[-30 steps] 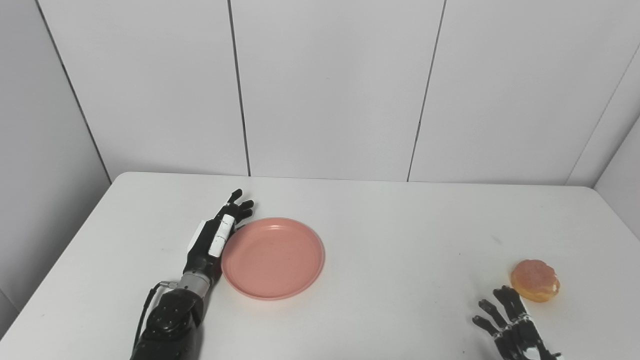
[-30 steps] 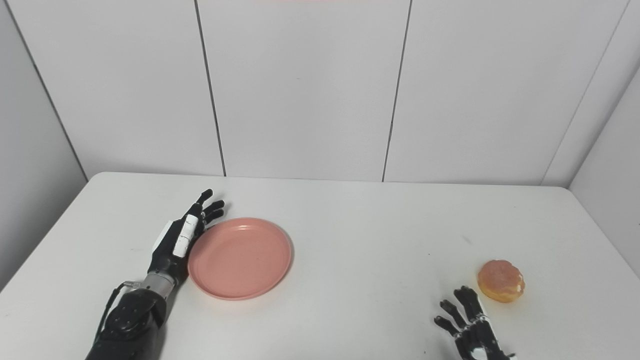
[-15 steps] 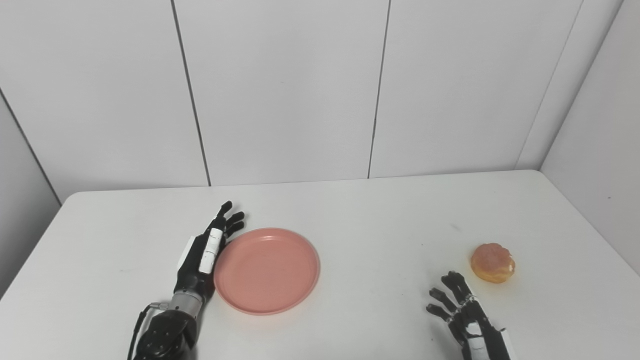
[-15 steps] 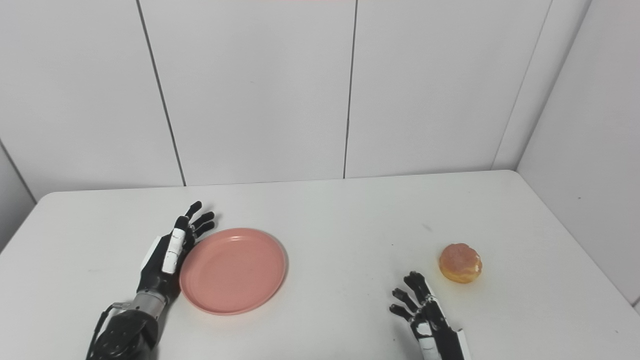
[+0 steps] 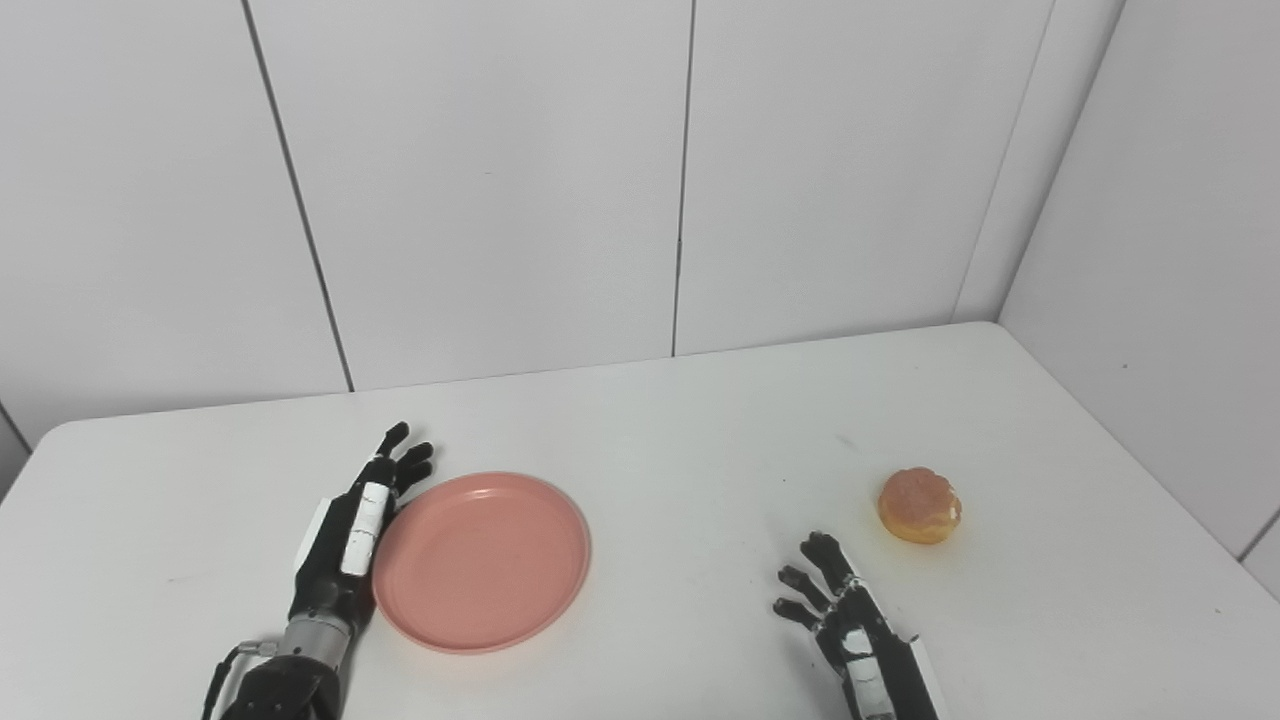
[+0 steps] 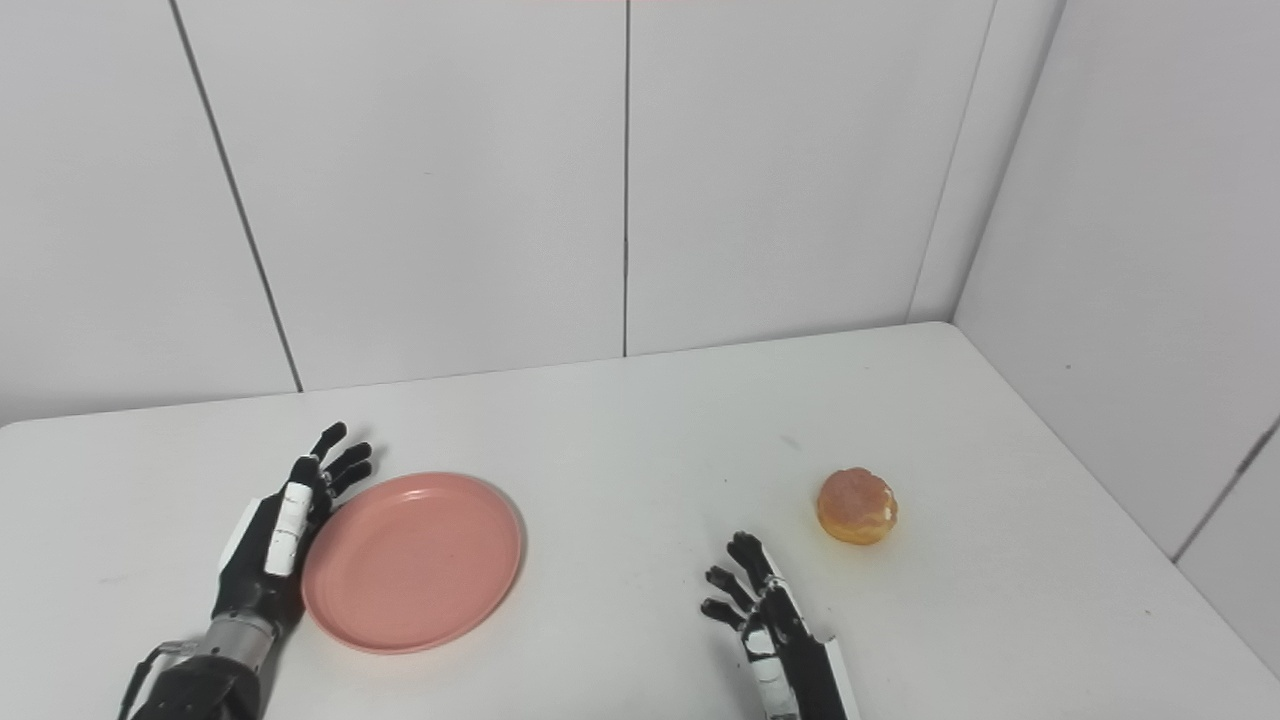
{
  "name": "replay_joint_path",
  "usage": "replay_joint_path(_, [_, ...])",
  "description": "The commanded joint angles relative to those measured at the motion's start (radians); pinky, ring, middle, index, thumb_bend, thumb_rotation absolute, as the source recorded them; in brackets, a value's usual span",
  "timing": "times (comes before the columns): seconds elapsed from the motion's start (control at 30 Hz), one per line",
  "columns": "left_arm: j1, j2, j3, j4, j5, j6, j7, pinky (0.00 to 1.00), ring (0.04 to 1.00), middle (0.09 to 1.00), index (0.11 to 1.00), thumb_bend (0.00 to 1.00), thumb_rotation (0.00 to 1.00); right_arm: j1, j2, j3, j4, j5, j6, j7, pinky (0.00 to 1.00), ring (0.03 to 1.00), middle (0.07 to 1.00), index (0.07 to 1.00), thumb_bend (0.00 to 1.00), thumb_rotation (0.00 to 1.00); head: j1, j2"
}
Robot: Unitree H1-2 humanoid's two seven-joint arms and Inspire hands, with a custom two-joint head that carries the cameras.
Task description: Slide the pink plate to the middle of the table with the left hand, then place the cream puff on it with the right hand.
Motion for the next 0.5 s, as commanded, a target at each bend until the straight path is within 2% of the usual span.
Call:
replay_joint_path(0.0, [0.005,-0.015,-0.019,-0.019,0.000,0.015,-0.030,0.79,0.900,0.878,0.912,1.00,0.94,-0.023,0.058,0.046,0.104,-0.013,0.097,0.012,0.78,0.858,0.938,0.920,0.86,0.93,-0.010,0.002])
replay_joint_path(0.1, [0.004,-0.024,-0.020,-0.025,-0.002,0.021,-0.034,0.81,0.906,0.881,0.915,1.00,0.93,-0.025,0.063,0.048,0.107,-0.020,0.098,0.013,0.78,0.860,0.941,0.923,0.86,0.93,-0.020,0.004])
replay_joint_path(0.47, [0.018,-0.058,-0.032,-0.087,0.037,0.070,0.016,0.87,0.899,0.885,0.901,1.00,0.94,-0.027,0.070,0.049,0.097,-0.021,0.113,0.012,0.78,0.858,0.939,0.925,0.85,0.93,-0.021,0.016])
